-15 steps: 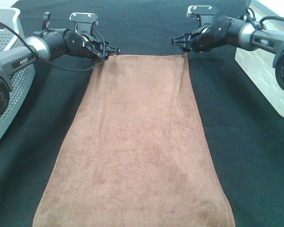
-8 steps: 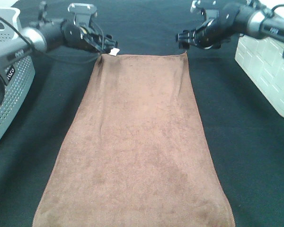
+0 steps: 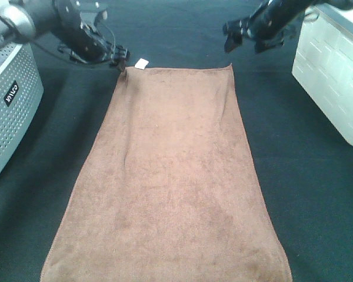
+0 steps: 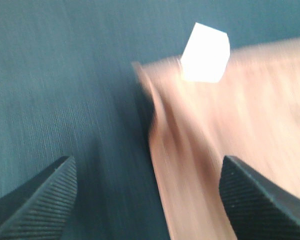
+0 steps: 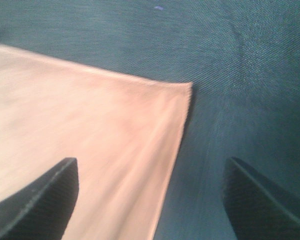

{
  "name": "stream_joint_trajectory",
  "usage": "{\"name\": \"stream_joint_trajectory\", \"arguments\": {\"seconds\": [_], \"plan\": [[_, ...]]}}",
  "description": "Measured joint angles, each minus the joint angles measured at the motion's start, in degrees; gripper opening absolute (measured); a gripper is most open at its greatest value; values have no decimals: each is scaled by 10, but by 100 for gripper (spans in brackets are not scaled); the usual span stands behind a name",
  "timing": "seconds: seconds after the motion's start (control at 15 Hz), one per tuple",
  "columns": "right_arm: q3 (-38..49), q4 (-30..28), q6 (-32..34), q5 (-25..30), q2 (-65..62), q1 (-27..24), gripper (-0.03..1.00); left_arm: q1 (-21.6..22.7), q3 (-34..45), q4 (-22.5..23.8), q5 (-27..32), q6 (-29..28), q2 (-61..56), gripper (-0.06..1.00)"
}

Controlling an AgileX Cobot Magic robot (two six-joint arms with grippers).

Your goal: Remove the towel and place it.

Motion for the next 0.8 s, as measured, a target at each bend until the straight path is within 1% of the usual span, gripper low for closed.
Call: {"name": "stream_joint_trajectory", "arguments": {"seconds": [0.13,0.2,0.33,0.4,0.47,0.53,0.6,0.67,0.73,0.8], "plan": [[0,0,19,57,-55,0,75,-1,0,0,66,-3,-62,83],[0,-1,30,80,-87,0,75,0,0,2,99,-10,-92,84],[0,-14,42,128,-146,0,75,10,-1,13,171,-25,-146,85],[0,-23,53,148,-173,-2,75,26,-1,19,209,-29,-165,86],[0,-30,68,166,-198,-5,75,46,-1,29,227,-29,-182,86],[0,-37,78,179,-224,-9,75,67,-1,36,234,-29,-194,86],[0,-43,81,194,-244,-11,75,89,-1,39,237,-28,-210,86],[0,-49,81,214,-262,-12,75,103,-1,40,237,-28,-229,86],[3,-53,87,222,-279,-12,75,115,0,40,237,-26,-250,86],[37,-49,92,222,-322,-13,75,133,32,33,236,-26,-293,86]]}}
